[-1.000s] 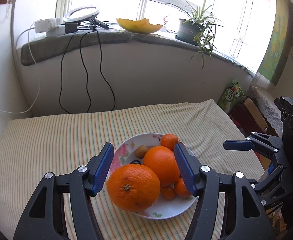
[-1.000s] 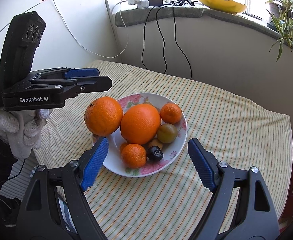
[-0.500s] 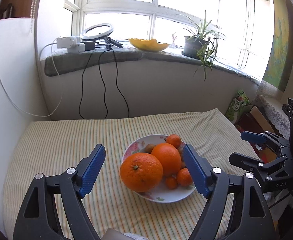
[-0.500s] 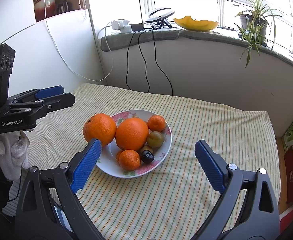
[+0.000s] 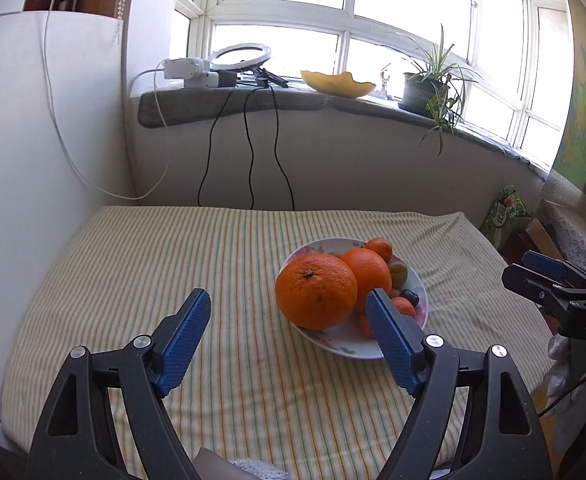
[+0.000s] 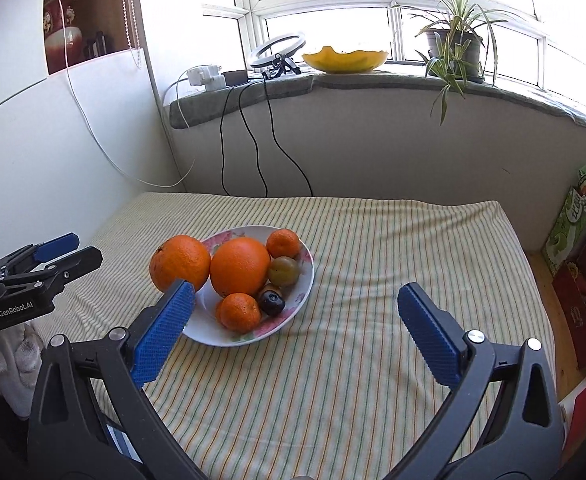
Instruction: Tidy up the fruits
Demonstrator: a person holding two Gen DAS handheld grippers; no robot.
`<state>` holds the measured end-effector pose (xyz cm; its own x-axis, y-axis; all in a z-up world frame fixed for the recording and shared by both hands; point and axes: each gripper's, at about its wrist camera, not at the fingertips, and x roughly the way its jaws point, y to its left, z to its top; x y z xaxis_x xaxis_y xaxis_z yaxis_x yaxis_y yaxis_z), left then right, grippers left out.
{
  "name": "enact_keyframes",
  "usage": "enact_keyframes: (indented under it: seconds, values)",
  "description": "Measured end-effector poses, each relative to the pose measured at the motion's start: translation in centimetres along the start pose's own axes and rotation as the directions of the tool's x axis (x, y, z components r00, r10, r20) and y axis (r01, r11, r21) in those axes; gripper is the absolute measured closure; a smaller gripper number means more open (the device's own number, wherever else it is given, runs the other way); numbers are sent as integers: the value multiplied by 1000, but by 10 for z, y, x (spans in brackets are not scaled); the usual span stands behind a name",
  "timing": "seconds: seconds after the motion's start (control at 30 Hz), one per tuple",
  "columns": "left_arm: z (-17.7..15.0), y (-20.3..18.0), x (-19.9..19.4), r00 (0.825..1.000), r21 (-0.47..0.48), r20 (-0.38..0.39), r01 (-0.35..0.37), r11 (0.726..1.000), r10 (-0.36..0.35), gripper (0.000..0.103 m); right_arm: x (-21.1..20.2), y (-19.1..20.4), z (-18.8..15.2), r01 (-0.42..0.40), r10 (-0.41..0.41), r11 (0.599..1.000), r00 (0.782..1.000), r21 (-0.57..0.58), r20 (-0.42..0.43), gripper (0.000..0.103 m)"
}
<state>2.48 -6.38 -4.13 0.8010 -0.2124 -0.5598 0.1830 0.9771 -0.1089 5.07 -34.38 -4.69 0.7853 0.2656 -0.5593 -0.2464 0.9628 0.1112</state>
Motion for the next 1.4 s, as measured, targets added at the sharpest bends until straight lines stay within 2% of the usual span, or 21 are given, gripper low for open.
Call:
enact_keyframes:
  seconds: [0.53,1.4]
  values:
    - [-2,-4,-8,1000,10,21,4,1000,-4,23,-3,7,-6,7,-7,1000,1000,0,-5,0]
    - [-4,-5,-5,1000,14,10,7,1000,-7,23,0,12,-10,-1,1,1000,1000,4,-18,0]
